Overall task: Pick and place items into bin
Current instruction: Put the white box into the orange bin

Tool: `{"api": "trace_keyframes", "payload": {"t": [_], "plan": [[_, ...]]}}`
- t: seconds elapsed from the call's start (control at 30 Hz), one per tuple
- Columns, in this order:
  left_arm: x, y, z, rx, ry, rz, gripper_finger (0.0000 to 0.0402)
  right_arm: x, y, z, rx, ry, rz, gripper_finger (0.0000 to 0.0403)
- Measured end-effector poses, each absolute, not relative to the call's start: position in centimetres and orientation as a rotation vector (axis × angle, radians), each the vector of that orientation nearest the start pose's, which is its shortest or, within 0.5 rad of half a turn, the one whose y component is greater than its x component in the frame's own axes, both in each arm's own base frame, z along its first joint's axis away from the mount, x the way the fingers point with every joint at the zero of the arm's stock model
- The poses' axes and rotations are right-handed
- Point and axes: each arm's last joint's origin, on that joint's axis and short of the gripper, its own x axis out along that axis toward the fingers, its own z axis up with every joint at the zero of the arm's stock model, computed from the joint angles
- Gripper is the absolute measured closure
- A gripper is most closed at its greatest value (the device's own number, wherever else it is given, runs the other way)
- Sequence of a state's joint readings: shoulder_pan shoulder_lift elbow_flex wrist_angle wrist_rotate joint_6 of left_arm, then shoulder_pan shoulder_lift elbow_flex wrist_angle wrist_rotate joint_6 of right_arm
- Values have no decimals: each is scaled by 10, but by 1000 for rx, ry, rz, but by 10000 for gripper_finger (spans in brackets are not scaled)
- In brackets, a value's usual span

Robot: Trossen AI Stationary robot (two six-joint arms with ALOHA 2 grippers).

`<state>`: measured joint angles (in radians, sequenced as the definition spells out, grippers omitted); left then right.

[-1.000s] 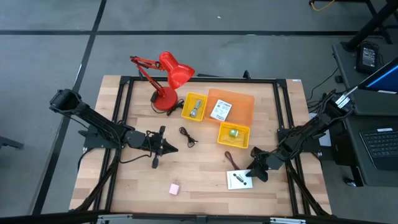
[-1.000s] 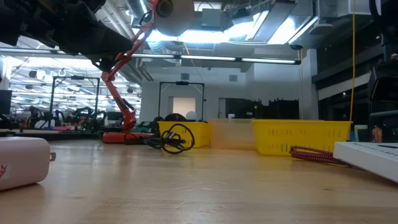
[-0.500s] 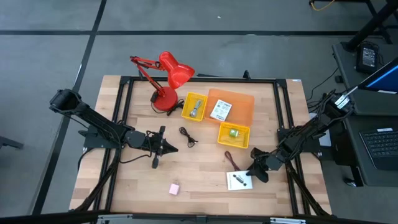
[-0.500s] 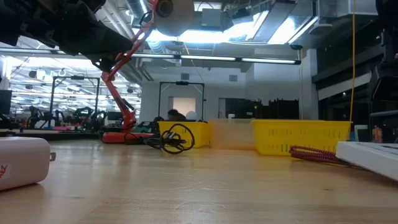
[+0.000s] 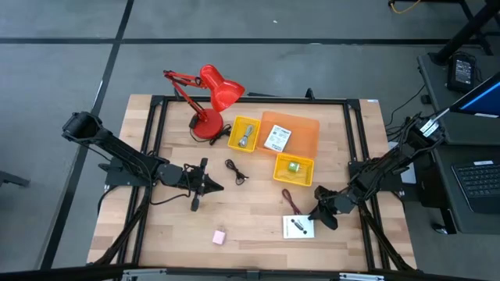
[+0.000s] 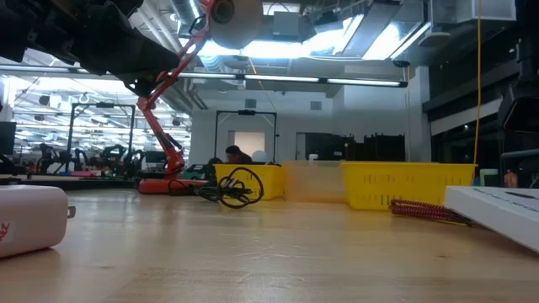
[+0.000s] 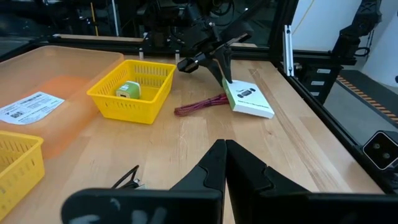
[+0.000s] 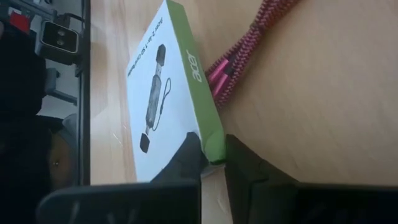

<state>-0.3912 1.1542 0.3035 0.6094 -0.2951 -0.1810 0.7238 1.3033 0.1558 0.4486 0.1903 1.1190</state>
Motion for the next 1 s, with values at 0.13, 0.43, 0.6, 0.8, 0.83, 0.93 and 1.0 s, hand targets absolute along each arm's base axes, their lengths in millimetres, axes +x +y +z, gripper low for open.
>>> {"api": "trace_keyframes", "payload": {"t": [0.13,0.43,0.6,0.8,0.83,0.93,1.0], "plan": [[200,-73,177,-99,235,-74,396,139,115,99,754,809,113,381],[200,-73,177,-99,236,-75,396,140,117,101,767,792,132,381],[200,-73,177,-99,235,-74,396,141,117,103,756,778,149,381],[200,-73,178,-96,232,-50,396,143,119,107,737,735,194,386],[200,-72,178,-96,232,-48,396,144,120,108,733,733,197,386],[200,-72,178,-96,231,-48,396,147,123,112,736,719,209,386],[200,-72,178,-96,231,-48,396,150,125,116,720,704,225,386]]}}
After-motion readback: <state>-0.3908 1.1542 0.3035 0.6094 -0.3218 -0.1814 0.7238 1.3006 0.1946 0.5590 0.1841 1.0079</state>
